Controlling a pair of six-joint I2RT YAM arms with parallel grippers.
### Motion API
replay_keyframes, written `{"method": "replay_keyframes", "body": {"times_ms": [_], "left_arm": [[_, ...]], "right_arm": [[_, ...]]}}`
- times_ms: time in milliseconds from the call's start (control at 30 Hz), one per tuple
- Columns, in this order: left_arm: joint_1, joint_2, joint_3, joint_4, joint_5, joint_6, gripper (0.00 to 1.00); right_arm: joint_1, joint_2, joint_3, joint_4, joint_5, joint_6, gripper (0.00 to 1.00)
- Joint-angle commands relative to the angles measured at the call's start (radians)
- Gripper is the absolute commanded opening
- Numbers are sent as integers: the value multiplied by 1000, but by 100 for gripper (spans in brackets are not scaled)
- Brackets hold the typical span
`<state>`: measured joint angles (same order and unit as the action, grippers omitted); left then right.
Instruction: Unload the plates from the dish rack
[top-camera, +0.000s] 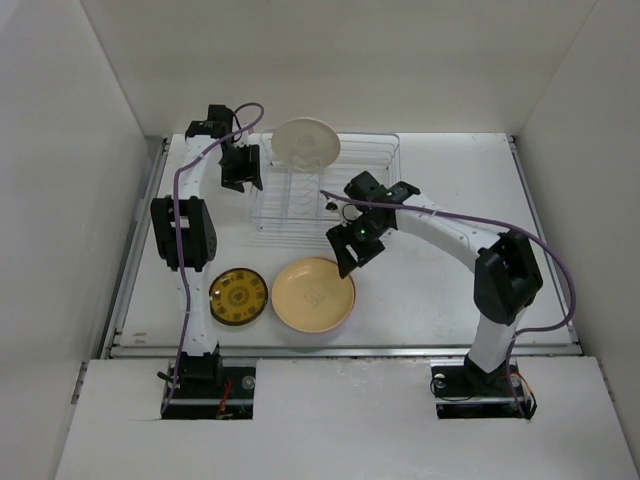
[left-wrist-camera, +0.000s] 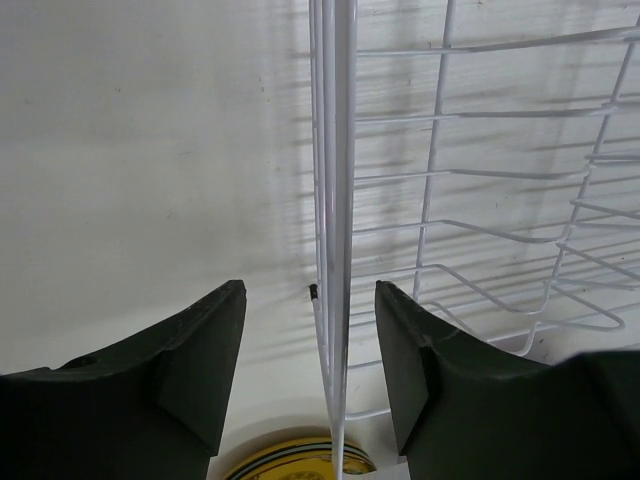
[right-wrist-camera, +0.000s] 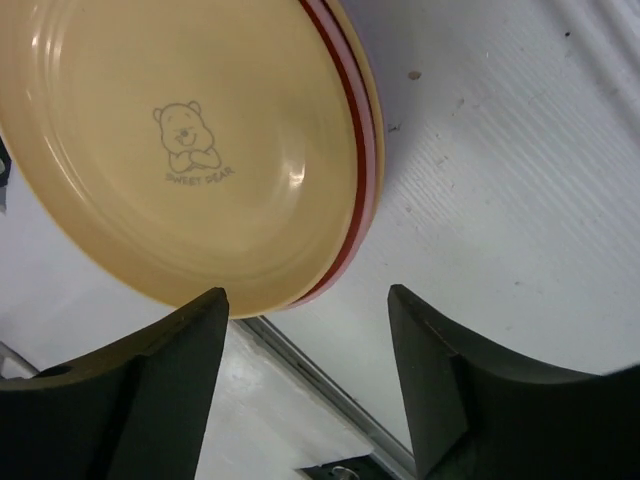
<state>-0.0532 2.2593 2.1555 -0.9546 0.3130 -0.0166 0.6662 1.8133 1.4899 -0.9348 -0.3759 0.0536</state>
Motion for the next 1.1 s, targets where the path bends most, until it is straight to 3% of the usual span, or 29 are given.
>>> {"method": "replay_keyframes", "body": {"times_ms": [0,200,333,467,600,700,900,1067], "left_arm": [[-5,-89,12,-24,-6,-11,52],[-16,-89,3,-33,-6,-2,52],[-34,-67,3,-42,-6,9,52],[-34,-46,3,-52,-26,9,52],[-34,-26,3,-61,-26,9,50],[-34,-17,-6,-61,-26,9,41],[-34,17,-6,-70,-26,9,24],[-34,37,-6,-90,-26,9,6]], "right_arm": [[0,-32,50,2,15,5,72],[0,-124,180,51,254,14,80],[-11,-111,300,285,457,-6,83],[-53,63,417,511,607,-43,87],[-83,316,672,557,620,-80,90],[-102,488,852,628,663,-80,92],[-122,627,895,934,692,-80,97],[-131,735,958,1024,703,-37,93]]}}
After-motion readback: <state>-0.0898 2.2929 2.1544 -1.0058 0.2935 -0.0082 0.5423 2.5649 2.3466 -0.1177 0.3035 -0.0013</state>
